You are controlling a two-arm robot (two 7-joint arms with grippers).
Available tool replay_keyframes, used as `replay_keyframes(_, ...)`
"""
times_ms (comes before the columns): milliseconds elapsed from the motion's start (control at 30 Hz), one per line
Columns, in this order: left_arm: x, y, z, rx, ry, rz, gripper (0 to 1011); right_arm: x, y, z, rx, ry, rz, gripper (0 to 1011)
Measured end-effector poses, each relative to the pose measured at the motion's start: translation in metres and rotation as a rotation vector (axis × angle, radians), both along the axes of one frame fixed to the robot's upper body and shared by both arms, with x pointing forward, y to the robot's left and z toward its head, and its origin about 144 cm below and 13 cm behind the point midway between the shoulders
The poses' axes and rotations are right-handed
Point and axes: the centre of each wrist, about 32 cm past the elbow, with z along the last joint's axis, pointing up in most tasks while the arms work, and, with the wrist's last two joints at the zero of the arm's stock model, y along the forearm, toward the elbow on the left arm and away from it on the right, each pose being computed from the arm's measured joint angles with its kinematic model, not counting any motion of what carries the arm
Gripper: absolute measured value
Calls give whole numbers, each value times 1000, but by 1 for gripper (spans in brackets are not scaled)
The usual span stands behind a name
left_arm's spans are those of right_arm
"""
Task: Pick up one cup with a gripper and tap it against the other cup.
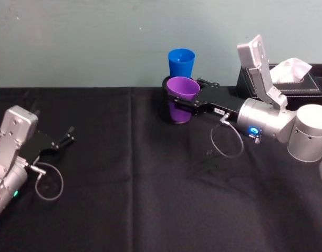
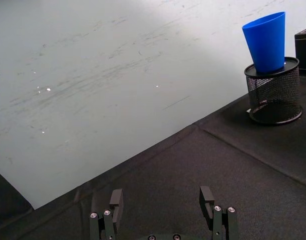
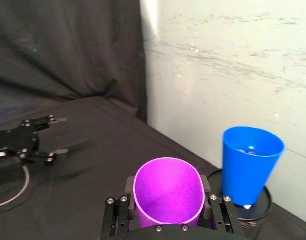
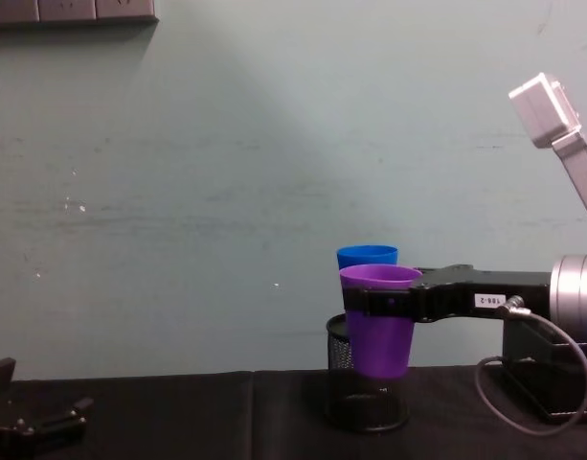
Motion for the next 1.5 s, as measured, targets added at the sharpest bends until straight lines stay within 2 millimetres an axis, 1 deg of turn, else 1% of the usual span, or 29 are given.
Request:
replay_keyframes(367, 0, 0, 0, 0, 0, 0, 1000, 19, 2, -6, 22, -1, -39, 724)
replay_keyframes(867, 0, 0, 0, 0, 0, 0, 1000, 41, 4, -6, 31, 9, -64, 724)
replay_keyframes(1233, 0, 0, 0, 0, 0, 0, 1000, 50, 3, -5, 40, 9, -80, 724)
replay_keyframes(1500, 0, 0, 0, 0, 0, 0, 1000, 52, 5, -5, 42, 11, -82, 724)
